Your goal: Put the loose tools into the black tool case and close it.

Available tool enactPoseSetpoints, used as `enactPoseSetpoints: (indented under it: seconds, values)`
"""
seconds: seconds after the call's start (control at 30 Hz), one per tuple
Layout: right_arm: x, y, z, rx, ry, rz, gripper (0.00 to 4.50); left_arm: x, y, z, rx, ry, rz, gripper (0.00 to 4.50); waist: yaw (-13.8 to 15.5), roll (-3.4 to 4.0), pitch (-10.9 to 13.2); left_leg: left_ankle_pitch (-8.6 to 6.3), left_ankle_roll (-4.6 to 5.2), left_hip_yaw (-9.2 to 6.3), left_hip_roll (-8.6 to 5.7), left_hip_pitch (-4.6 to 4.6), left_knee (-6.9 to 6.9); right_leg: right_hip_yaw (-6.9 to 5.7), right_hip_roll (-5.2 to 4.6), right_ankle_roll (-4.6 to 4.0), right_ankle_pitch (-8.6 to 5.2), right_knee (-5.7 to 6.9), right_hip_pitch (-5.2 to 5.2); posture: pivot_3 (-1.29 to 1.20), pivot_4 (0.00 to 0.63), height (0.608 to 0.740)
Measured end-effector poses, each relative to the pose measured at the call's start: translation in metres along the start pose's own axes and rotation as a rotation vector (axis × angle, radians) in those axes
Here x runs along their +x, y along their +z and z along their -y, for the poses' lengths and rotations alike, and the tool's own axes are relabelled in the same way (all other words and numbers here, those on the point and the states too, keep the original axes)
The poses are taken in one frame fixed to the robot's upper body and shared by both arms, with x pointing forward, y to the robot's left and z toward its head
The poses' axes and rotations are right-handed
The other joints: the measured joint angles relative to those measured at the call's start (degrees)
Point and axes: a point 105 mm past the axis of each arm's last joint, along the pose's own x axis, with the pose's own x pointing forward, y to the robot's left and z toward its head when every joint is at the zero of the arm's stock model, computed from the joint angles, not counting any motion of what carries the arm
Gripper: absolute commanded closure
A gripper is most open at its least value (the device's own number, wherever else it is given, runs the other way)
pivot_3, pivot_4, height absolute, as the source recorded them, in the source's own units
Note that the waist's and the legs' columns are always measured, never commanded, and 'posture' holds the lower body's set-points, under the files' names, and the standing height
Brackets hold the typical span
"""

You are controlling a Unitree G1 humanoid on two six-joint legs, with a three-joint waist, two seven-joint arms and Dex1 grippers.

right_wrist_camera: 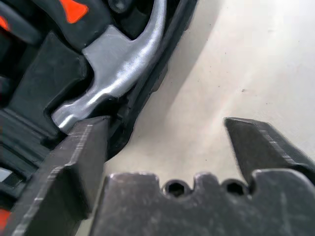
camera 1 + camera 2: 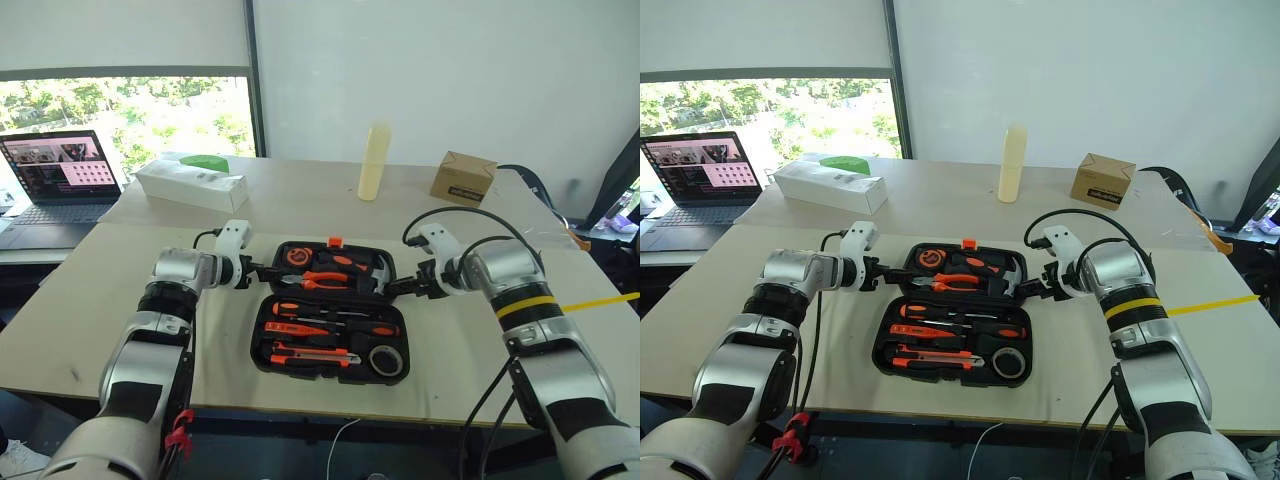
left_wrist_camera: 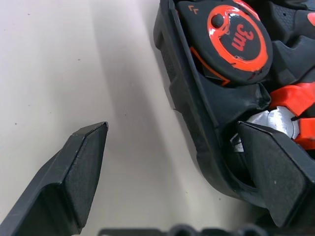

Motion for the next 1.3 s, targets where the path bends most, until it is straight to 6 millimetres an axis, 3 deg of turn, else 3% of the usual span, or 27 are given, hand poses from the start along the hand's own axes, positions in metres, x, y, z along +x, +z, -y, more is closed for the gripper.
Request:
enactPoseSetpoints:
  seconds: [0.03, 0.3, 0.37, 0.57, 0.7, 0.87, 0.93, 1.03, 1.17, 1.3]
  values:
    - [0.001, 0.000, -0.001, 0.003, 0.004, -0.001, 1.75, 0.000, 0.000, 0.000, 0.000, 0.000, -0.001, 0.74, 0.0, 0.00, 0.0, 0.00, 0.00, 0.00, 0.00, 0.01, 0.00, 0.00, 0.00, 0.00, 0.00, 0.01, 0.01, 0.00, 0.150, 0.740]
    - [0.007, 0.004, -0.012, 0.044, 0.059, -0.007, 4.45, 0.000, -0.001, 0.009, -0.012, -0.057, -0.031, 3.69, 0.0, 0.01, 0.0, 0.00, -0.01, -0.02, 0.00, 0.22, 0.02, 0.03, 0.00, -0.01, 0.00, 0.10, 0.16, 0.00, 0.150, 0.740]
    - [0.007, 0.004, -0.011, 0.066, 0.069, -0.002, 4.50, -0.001, -0.001, 0.011, -0.021, -0.072, -0.032, 4.39, -0.1, 0.01, 0.0, 0.00, -0.01, -0.02, 0.01, 0.25, 0.01, 0.06, 0.00, -0.01, 0.00, 0.11, 0.17, 0.00, 0.150, 0.740]
    - [0.006, 0.003, -0.013, 0.074, 0.113, 0.053, 4.50, -0.004, -0.003, 0.009, -0.076, -0.095, 0.004, 4.45, -0.2, 0.01, 0.0, 0.00, 0.00, -0.15, 0.02, 0.28, -0.02, 0.09, 0.00, -0.01, 0.00, 0.13, 0.16, 0.00, 0.150, 0.740]
    - [-0.005, -0.001, -0.016, -0.087, 0.162, 0.263, 4.50, -0.015, -0.007, 0.005, -0.044, -0.150, 0.127, 4.45, -0.2, 0.06, 0.0, 0.01, -0.03, -0.27, 0.02, 0.10, -0.08, 0.17, -0.02, 0.00, 0.00, 0.12, -0.09, 0.00, 0.150, 0.740]
    - [-0.029, -0.010, -0.021, -0.401, 0.125, 0.452, 4.50, -0.034, -0.012, 0.012, 0.152, -0.231, 0.359, 4.45, 0.0, 0.14, 0.1, 0.01, -0.04, -0.12, -0.01, -0.12, -0.08, 0.19, -0.06, 0.00, 0.01, 0.09, -0.36, 0.00, 0.150, 0.740]
    - [-0.039, -0.022, -0.020, -0.663, 0.044, 0.501, 4.50, -0.046, -0.019, 0.020, 0.270, -0.278, 0.451, 4.45, 0.3, 0.13, 0.1, 0.01, -0.04, 0.03, -0.01, -0.14, -0.08, 0.14, -0.07, 0.00, 0.01, 0.03, -0.34, 0.00, 0.150, 0.740]
    - [-0.044, -0.028, -0.024, -0.856, -0.014, 0.557, 4.50, -0.053, -0.024, 0.023, 0.367, -0.278, 0.508, 4.45, 0.4, 0.10, 0.1, 0.01, -0.02, 0.12, -0.02, -0.13, 0.05, 0.13, -0.07, 0.01, 0.01, 0.01, -0.24, 0.00, 0.150, 0.740]
    - [-0.048, -0.051, -0.030, -1.026, -0.097, 0.635, 4.50, -0.073, -0.053, 0.032, 0.708, -0.283, 0.557, 4.45, 0.5, 0.10, 0.1, 0.00, -0.01, 0.12, 0.00, 0.14, 0.01, 0.13, -0.07, 0.00, 0.00, -0.01, 0.01, 0.00, 0.150, 0.740]
    - [-0.052, -0.066, -0.033, -1.135, -0.144, 0.674, 4.50, -0.082, -0.069, 0.039, 0.900, -0.299, 0.580, 4.45, 0.8, 0.10, 0.1, -0.16, 0.26, 0.13, 0.02, 0.34, 0.00, 0.09, -0.11, -0.01, 0.00, -0.42, 0.26, 0.00, 0.150, 0.740]
